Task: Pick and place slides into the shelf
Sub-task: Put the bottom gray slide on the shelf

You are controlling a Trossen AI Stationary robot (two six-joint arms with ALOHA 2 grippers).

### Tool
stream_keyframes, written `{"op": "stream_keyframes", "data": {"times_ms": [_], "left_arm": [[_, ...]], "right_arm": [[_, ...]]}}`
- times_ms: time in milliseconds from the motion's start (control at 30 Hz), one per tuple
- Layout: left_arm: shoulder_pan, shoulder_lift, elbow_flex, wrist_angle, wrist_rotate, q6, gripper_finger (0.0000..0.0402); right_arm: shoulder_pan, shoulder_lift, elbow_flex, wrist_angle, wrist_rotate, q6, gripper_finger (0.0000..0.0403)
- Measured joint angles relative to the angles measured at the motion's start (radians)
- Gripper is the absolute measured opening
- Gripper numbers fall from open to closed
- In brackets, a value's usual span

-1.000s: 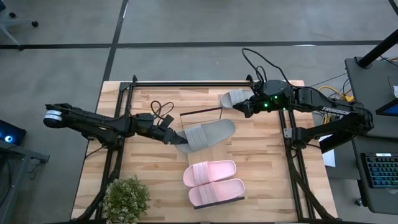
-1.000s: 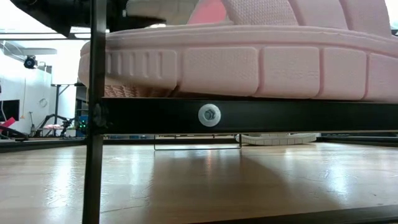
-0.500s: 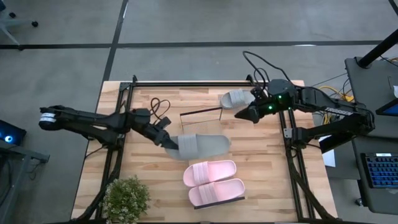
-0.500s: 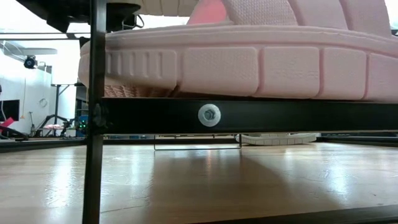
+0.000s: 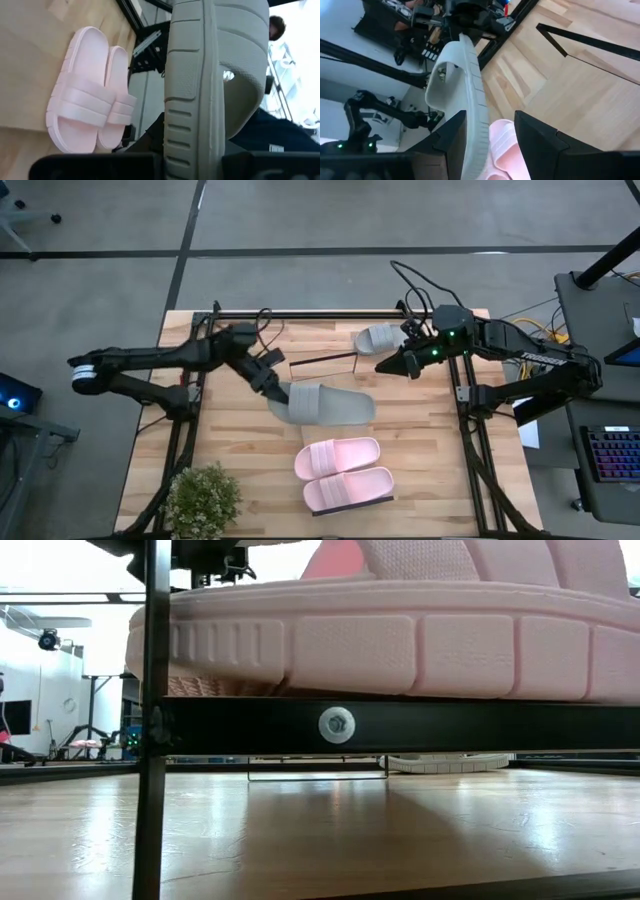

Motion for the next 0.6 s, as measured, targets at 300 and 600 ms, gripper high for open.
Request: {"op": "stream_keyframes", "data": {"times_ms": [300, 600], "left_arm": [[0.024, 0.214, 0.256, -0.259, 0.182, 0.237, 0.0019], [0.025, 0.338, 0.443, -0.51, 0.217, 0.453, 0.0019]], "right_arm": [[0.0, 0.001, -0.006, -0.001, -0.061, 0.019, 0.016], [0.0, 0.001, -0.01, 0.0, -0.097, 0.037, 0.0164]]}}
